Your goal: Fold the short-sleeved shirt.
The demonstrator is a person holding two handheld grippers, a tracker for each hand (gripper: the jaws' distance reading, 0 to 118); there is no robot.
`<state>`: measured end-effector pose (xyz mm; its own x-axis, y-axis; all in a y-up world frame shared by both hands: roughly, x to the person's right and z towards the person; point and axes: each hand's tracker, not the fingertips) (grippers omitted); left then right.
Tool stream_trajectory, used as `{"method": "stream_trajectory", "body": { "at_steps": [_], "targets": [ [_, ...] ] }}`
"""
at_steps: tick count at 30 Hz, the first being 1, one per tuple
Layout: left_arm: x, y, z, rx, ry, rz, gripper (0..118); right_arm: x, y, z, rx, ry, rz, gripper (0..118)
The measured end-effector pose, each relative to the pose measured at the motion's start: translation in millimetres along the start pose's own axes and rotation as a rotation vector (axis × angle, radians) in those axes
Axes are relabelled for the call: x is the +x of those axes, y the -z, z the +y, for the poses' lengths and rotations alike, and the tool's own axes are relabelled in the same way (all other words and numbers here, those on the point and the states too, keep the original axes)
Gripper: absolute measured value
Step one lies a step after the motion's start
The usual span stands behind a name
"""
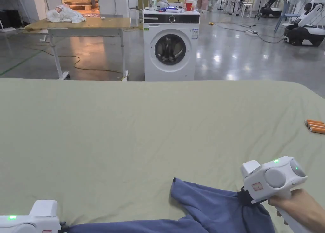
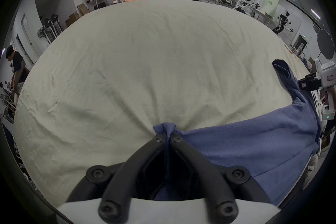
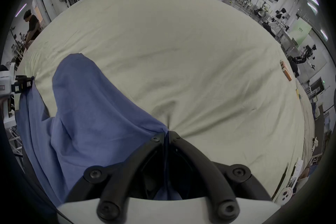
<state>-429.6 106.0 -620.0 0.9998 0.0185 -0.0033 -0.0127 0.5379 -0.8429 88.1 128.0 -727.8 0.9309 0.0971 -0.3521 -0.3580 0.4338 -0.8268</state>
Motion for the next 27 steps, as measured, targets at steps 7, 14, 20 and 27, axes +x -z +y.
{"method": "stream_trajectory", "body": {
  "at_steps": [7,14,20,27],
  "targets": [
    [-28.7,-100.1,-3.8,0.304,-0.151,-0.167,0,7.1,-101.1,-25.7,0.299,0.108,0.041,1],
    [-21.3,-251.7,25.3,0.660,-0.045,-0.161,0,21.9,-226.5,-43.4,0.649,0.211,0.040,1],
    [-9.8,-327.4,68.8,0.864,-0.009,-0.127,0,25.4,-316.0,-19.6,0.880,0.224,-0.046,1],
    [-12.4,-363.5,129.1,0.991,-0.048,-0.102,0,44.0,-373.3,33.6,1.011,0.273,-0.128,1]
  ]
}}
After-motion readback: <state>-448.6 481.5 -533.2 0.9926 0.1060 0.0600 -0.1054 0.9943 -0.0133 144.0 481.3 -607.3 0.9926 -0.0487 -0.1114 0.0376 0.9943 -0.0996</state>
